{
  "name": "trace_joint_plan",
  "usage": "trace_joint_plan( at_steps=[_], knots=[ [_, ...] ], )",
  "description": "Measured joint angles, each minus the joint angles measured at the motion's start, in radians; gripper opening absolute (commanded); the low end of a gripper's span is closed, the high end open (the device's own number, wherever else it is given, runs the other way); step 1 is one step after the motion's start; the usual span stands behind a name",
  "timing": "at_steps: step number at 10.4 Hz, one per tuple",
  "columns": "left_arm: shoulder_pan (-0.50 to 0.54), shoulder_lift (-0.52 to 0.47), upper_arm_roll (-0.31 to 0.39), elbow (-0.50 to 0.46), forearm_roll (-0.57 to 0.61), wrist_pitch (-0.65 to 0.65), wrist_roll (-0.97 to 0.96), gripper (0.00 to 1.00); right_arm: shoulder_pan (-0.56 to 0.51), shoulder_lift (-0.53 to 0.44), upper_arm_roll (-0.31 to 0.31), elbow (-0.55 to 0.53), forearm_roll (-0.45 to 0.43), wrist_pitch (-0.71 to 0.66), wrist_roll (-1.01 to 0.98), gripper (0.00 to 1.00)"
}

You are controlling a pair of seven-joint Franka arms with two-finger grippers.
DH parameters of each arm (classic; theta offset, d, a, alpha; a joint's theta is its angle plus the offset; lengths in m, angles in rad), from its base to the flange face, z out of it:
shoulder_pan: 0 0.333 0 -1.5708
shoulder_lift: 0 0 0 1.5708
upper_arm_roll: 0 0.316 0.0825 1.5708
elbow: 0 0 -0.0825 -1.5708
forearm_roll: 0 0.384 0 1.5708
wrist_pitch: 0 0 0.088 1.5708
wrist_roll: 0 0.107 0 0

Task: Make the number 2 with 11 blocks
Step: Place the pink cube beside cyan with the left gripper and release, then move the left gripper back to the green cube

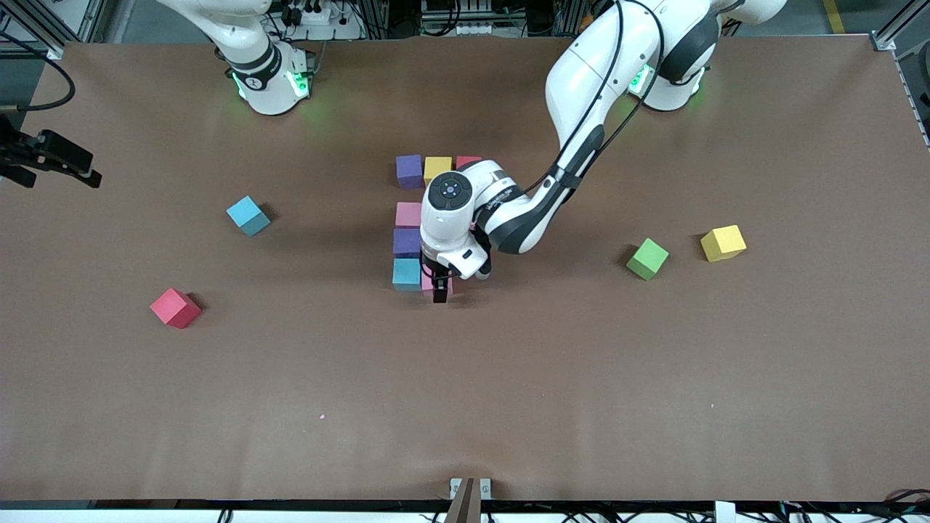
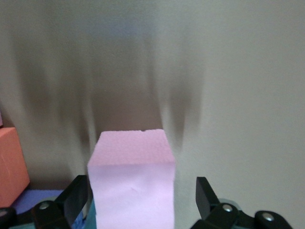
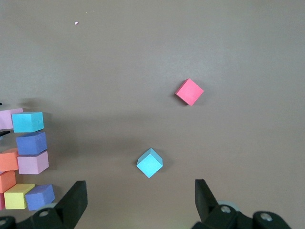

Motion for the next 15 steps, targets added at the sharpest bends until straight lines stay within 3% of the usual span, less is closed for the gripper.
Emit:
trace_joint_plan(
  at_steps=[6,11,15],
  knots=[
    [0.073,-0.115,-0.007,-0.006,0.000,-0.173,0.057,1.00,0.024,0.011,0.004,-0.005,0.011,0.000,0.005,1.00],
    [0.278,-0.218,-0.052,-0.169,0.000,-0.178,0.266,1.00,0.024,0.015,0.002,-0.005,0.012,0.001,0.006,1.00],
    [0.502,-0.349,-0.162,-0.358,0.000,-0.179,0.414,1.00,0.024,0.015,0.002,-0.005,0.013,0.011,0.006,1.00]
  ],
)
